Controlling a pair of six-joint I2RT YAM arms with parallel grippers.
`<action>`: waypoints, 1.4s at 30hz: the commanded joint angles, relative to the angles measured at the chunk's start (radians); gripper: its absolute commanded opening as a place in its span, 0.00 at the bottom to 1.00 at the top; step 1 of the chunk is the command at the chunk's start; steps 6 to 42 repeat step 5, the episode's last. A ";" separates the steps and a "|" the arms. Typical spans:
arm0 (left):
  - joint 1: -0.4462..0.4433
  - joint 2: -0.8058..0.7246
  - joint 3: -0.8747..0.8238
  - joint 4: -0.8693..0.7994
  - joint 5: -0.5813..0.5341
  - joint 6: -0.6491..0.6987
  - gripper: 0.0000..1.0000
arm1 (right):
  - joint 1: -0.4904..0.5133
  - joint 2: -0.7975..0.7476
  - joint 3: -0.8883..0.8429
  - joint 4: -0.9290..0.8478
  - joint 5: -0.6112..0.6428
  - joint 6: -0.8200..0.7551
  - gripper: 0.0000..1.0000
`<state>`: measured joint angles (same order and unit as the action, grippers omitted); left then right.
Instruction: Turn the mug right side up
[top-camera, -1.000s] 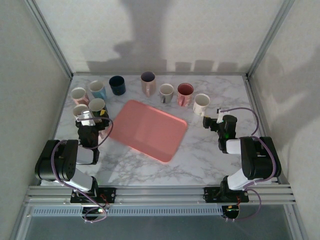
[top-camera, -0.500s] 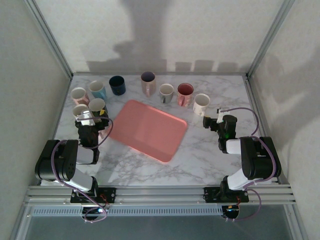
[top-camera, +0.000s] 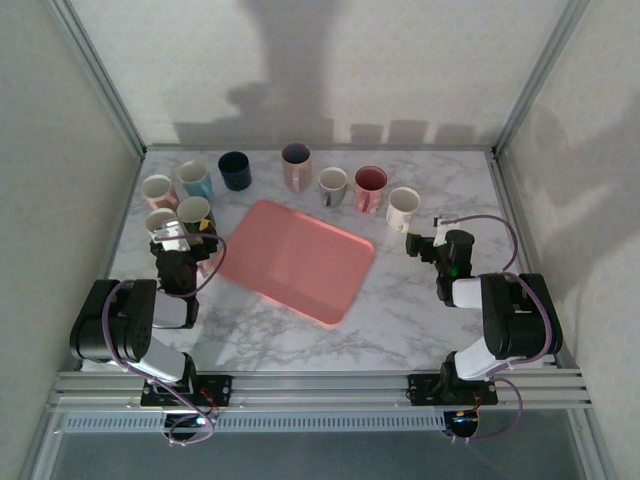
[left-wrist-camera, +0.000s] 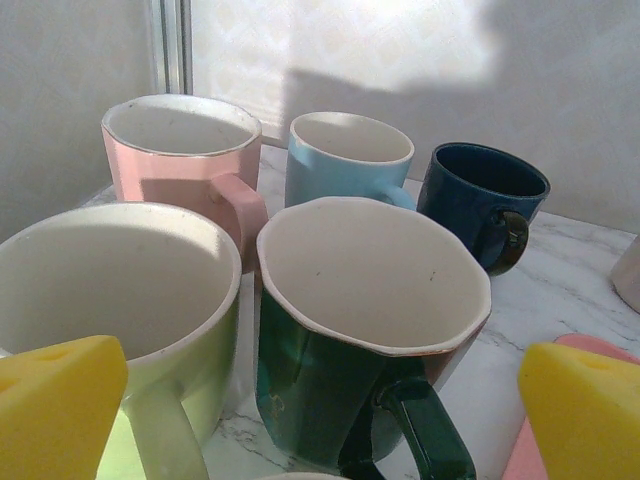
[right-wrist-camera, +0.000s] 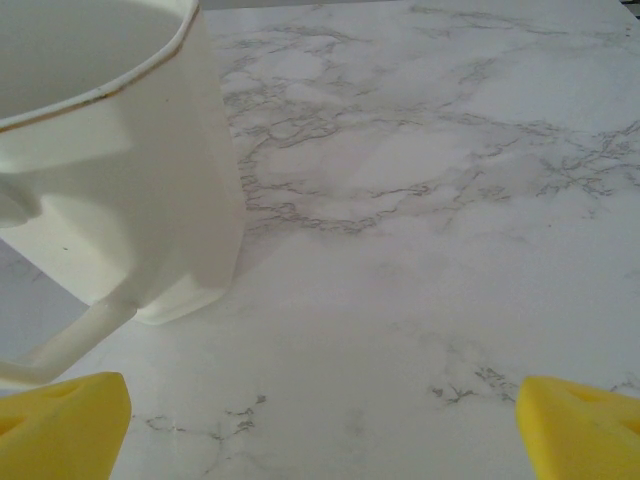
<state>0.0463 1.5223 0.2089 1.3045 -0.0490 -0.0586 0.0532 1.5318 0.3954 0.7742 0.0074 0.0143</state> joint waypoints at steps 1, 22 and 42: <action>-0.002 0.014 0.014 -0.013 -0.002 0.004 1.00 | 0.001 0.004 0.012 0.020 0.016 -0.002 0.99; -0.002 0.015 0.015 -0.013 -0.002 0.004 1.00 | 0.002 0.003 0.008 0.028 0.017 -0.002 0.99; -0.002 0.015 0.015 -0.013 -0.002 0.004 1.00 | 0.002 0.003 0.008 0.028 0.017 -0.002 0.99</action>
